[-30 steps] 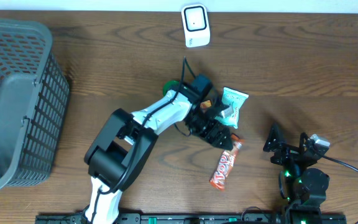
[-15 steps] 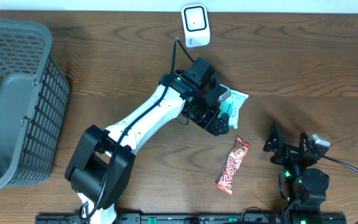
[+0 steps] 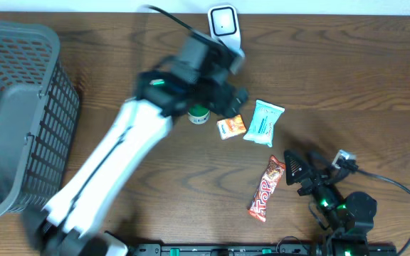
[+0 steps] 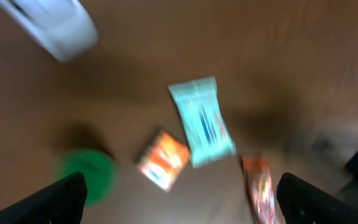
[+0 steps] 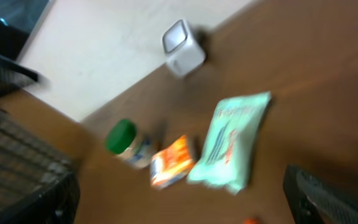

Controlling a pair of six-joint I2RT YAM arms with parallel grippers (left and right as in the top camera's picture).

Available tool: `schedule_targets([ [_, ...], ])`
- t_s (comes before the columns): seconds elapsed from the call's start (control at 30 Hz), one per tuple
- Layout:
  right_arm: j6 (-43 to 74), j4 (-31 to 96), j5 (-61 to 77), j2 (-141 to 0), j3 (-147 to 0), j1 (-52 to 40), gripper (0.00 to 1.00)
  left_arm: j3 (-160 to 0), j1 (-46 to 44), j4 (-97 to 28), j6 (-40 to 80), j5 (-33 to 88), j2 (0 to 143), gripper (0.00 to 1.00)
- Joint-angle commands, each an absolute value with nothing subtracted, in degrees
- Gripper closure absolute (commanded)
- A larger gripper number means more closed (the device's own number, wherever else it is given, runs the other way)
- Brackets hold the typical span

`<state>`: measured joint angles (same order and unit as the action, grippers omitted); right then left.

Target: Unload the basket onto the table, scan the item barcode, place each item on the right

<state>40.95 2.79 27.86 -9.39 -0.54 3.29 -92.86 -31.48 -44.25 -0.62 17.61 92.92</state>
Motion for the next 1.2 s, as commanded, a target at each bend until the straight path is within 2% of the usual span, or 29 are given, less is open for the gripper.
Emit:
schedule_targets([
  [0.0, 57.28, 3.66, 41.71, -12.58, -0.97, 2.72, 0.01, -94.89, -27.42, -43.88, 1.65, 12.38, 84.99, 0.02],
  [0.2, 56.14, 3.07, 47.11, -13.67, -0.97, 2.72, 0.01, -94.89, -22.96, -45.80, 1.61, 12.38, 80.58, 0.02],
  [0.33, 52.42, -7.94, 51.53, -13.67, -2.44, 2.70, 0.01, -94.89, -21.32, -47.31, 1.63, 12.38, 79.85, 0.02],
  [0.43, 51.16, -5.91, 49.82, -13.76, -8.05, 2.70, 0.01, -94.89, -20.53, -47.51, 1.65, 12.38, 79.50, 0.02],
  [0.5, 45.80, 2.02, 47.75, -14.52, -14.39, 2.72, 0.01, -94.89, -19.99, -47.35, 1.85, 12.36, 78.96, 0.02],
  [0.57, 36.27, 15.40, 42.87, -16.82, -21.98, 2.72, 0.01, -94.89, -19.38, -47.09, 1.85, 12.36, 78.30, 0.02],
  [0.67, 22.35, 36.07, 29.39, -23.88, -34.17, 2.55, 0.01, -94.89, -18.37, -46.63, 1.87, 12.36, 76.95, 0.02],
  [0.77, 15.59, 48.75, 21.08, -32.23, -44.49, 2.26, 0.01, -94.89, -17.61, -46.22, 1.85, 12.36, 75.64, 0.02],
  [0.9, 14.41, 59.72, 12.60, -41.23, -52.64, 0.12, 0.01, -94.89, -16.88, -46.22, 1.85, 12.34, 74.72, 0.02],
  [1.0, 17.96, 64.29, 5.48, -46.54, -54.24, -3.73, 0.01, -94.89, -16.67, -46.22, 1.85, 12.34, 74.67, 0.02],
  [1.17, 27.46, 67.46, -2.68, -53.91, -54.24, -16.82, 0.01, -94.89, -16.67, -46.24, 1.85, 12.34, 74.70, 0.02],
])
